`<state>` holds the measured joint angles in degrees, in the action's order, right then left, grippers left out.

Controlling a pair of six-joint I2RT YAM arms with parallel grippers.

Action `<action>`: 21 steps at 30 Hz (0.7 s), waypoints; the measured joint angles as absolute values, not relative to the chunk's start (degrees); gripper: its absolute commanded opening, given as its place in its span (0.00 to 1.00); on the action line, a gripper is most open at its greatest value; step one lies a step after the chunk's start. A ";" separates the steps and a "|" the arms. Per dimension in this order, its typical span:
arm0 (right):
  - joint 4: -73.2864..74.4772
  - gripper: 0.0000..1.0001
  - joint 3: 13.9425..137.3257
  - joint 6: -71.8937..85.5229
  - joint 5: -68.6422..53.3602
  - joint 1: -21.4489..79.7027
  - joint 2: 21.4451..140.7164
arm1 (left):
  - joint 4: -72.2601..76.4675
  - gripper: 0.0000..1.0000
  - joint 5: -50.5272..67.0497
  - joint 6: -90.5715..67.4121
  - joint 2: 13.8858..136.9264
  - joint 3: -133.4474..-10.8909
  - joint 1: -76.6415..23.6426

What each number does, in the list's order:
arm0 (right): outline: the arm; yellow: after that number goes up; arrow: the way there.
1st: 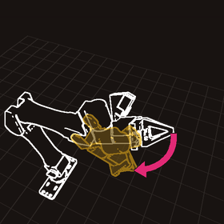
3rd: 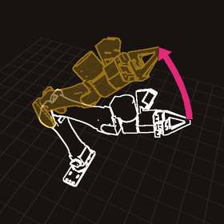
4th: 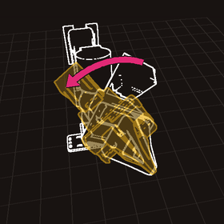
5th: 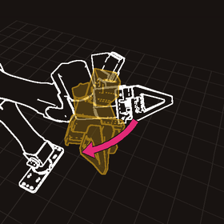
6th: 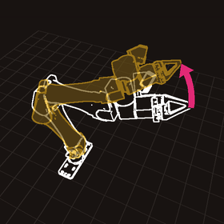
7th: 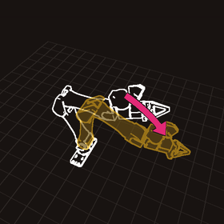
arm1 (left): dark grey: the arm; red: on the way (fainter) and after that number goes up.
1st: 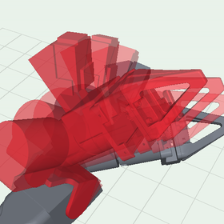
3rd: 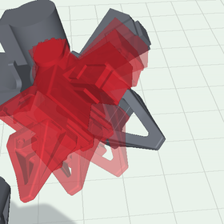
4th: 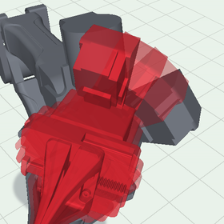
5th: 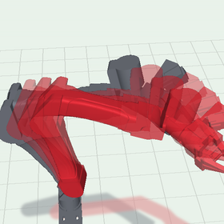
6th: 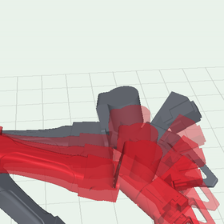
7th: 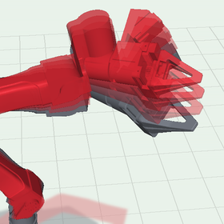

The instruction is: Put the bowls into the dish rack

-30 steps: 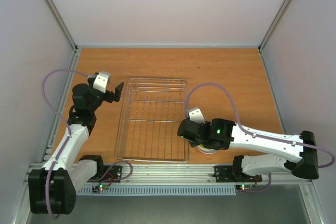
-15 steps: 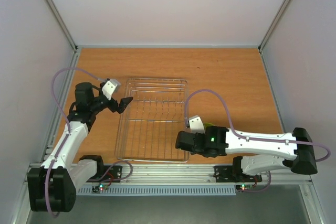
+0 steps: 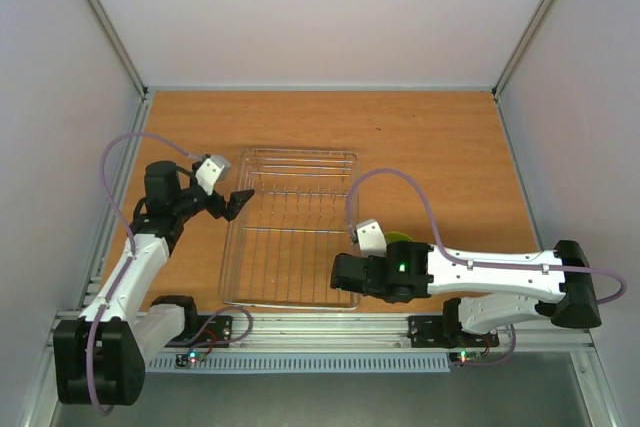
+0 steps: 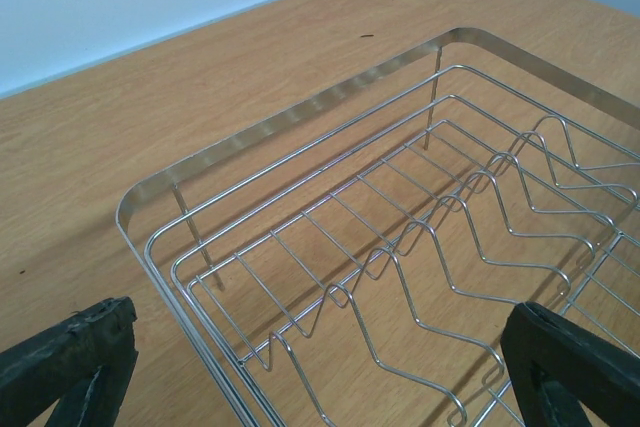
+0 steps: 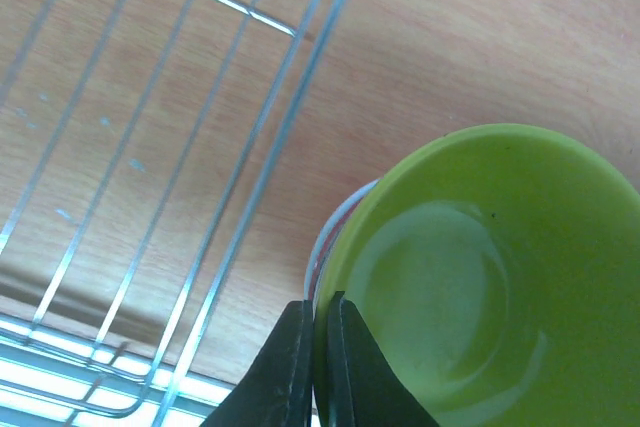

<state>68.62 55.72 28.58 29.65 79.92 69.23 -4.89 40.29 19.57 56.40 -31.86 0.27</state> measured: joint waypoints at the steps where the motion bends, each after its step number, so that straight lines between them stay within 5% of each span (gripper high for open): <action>1: 68.97 0.01 56.73 28.49 29.98 80.29 69.41 | -4.89 0.99 40.29 19.57 56.40 -31.86 0.27; 14: 69.41 0.01 71.66 20.53 36.45 84.25 75.40 | -4.08 0.99 40.21 19.57 56.40 -30.98 0.27; 21: 55.81 0.01 71.72 5.82 35.27 81.17 71.02 | -2.74 0.99 39.62 19.51 55.27 -29.69 0.27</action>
<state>55.81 71.72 5.82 35.27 81.17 71.02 -2.74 39.62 19.51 55.27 -29.69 0.27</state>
